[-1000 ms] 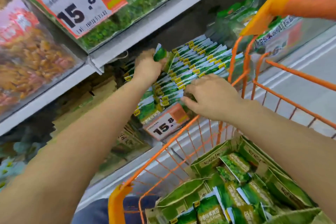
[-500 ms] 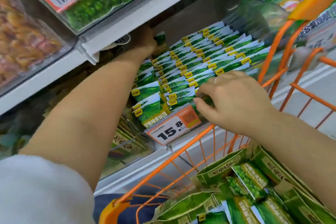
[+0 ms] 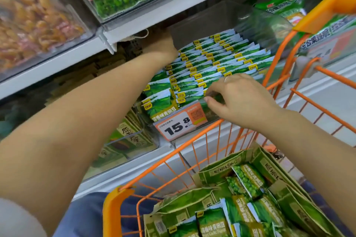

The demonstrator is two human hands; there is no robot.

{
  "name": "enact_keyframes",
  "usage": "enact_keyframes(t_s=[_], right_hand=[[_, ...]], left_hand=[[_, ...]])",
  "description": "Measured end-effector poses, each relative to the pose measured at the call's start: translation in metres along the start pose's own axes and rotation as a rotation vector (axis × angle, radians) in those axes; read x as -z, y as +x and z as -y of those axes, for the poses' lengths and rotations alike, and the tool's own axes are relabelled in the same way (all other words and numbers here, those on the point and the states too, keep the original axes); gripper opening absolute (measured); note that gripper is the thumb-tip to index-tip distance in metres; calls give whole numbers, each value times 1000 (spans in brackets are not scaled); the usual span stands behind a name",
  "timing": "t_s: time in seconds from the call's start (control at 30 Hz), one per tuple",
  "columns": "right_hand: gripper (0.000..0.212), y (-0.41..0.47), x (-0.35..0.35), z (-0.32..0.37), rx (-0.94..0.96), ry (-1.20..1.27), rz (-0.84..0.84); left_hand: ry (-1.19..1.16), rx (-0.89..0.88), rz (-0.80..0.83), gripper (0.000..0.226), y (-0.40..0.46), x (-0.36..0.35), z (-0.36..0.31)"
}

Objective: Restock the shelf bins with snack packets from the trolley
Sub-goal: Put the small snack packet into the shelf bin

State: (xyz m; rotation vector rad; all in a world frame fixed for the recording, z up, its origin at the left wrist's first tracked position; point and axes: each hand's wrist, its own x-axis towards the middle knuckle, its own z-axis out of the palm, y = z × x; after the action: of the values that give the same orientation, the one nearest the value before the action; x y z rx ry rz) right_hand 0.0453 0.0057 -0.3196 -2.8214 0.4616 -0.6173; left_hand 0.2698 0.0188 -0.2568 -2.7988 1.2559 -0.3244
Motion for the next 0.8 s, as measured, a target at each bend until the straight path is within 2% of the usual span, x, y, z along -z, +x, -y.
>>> enact_keyframes(t_s=[0.1,0.17,0.23,0.3,0.33,0.43,0.47,0.5,0.57,0.63,0.73,0.8], right_hand=[[35,-2,10,0,-25,88,62],[36,-10,19,2,-32,68,110],[29,-27,31,7,18,-2,54],[21,-45,46,14,66,-72,4],[22,-53,51,18,67,-91,34],[20,-68,52,25,-16,-109,279],[20,-72,47,26,-42,-113,348],[20,-75,40,26,-63,-122,396],[21,-79,27,20,-116,-129,460],[23,-80,24,9,-187,-127,499],[29,-83,30,-6,-301,-94,504],[30,-86,30,-9,-330,-94,512]], left_hand=[[-82,-221,81,46,-53,16,-16],[-205,-380,-6,42,-108,29,-20],[-439,-565,-160,30,-176,38,-20],[-525,-695,-143,21,-239,37,-16],[-493,-704,-24,19,-260,31,-16],[-241,-650,443,19,-287,-5,-21],[-163,-665,542,20,-288,-19,-24],[-80,-702,600,21,-285,-31,-30],[21,-761,605,27,-278,-54,-51],[4,-746,581,40,-275,-71,-79],[-134,-497,750,54,-267,-93,-114],[-253,-360,843,53,-263,-107,-123]])
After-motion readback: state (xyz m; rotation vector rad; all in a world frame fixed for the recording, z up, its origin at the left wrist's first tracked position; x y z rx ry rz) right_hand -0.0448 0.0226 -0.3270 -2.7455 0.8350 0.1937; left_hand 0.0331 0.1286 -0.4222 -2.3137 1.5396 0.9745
